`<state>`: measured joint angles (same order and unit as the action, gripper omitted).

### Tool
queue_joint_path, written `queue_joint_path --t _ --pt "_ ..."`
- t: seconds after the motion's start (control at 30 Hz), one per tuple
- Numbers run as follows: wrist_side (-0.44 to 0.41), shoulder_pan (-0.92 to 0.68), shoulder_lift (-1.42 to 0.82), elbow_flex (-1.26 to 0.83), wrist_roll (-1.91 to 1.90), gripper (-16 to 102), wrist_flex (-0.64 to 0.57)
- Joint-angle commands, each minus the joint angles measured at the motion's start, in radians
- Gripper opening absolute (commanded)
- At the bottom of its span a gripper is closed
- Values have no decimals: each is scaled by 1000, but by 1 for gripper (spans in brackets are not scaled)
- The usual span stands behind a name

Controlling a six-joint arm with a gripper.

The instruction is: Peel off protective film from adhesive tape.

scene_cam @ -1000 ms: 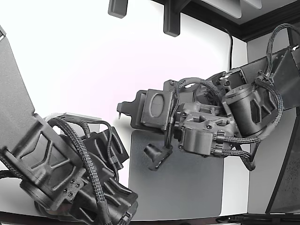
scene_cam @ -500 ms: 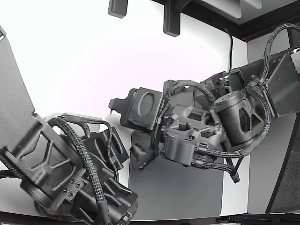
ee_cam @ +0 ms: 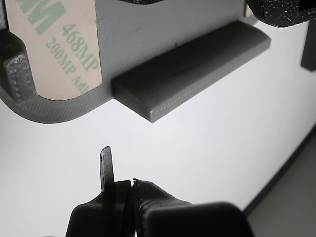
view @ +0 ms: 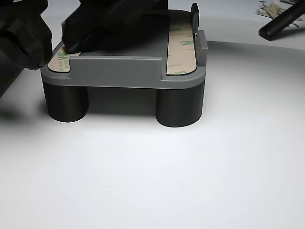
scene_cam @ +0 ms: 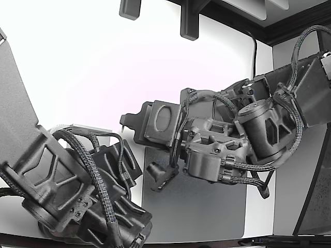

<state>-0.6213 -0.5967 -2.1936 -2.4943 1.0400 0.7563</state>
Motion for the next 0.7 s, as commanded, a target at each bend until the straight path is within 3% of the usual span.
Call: queue_joint_path --t 0.0,0.67 --pt "8 6 -34 12 6 -11 -12" --pt "3 5 83 77 -25 -11 -12"
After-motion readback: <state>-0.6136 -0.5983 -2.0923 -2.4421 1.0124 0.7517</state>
